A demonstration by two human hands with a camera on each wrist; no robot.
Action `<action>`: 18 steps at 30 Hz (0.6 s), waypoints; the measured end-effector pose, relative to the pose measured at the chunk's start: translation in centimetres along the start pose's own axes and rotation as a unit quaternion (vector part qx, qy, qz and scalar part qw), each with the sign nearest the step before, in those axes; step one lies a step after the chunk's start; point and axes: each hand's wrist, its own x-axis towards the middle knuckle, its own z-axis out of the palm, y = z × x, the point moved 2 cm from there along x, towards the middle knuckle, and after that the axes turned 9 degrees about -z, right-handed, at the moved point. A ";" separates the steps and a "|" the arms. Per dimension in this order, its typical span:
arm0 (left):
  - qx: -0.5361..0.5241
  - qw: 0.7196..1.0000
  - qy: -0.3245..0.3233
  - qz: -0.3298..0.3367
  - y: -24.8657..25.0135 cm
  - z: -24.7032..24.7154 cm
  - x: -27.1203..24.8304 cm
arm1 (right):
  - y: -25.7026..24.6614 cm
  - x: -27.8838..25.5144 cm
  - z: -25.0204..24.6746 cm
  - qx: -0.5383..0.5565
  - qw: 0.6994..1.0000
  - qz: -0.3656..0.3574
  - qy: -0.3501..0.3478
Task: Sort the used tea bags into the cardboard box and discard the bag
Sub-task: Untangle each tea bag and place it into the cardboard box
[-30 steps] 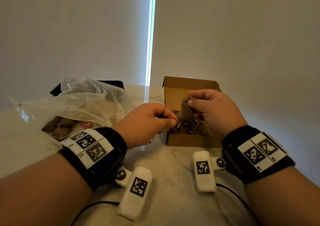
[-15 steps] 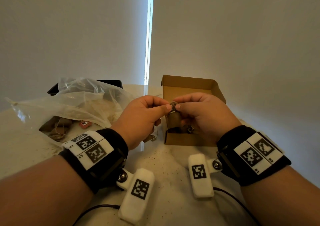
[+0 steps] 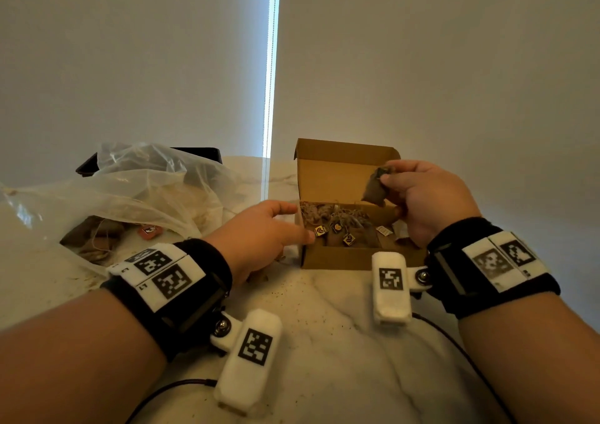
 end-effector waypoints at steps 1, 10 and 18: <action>0.007 1.000 -0.010 -0.008 -0.1 0.1 0.0 | 0.3 0.0 0.0 -0.011 1.000 0.009 -0.009; 0.024 0.999 -0.026 0.008 -0.5 0.9 0.3 | 0.6 -2.1 3.0 -0.203 0.960 0.074 -0.180; 0.024 0.999 -0.032 0.015 -0.6 0.9 0.5 | 0.4 -2.5 4.3 -0.261 0.933 0.102 -0.228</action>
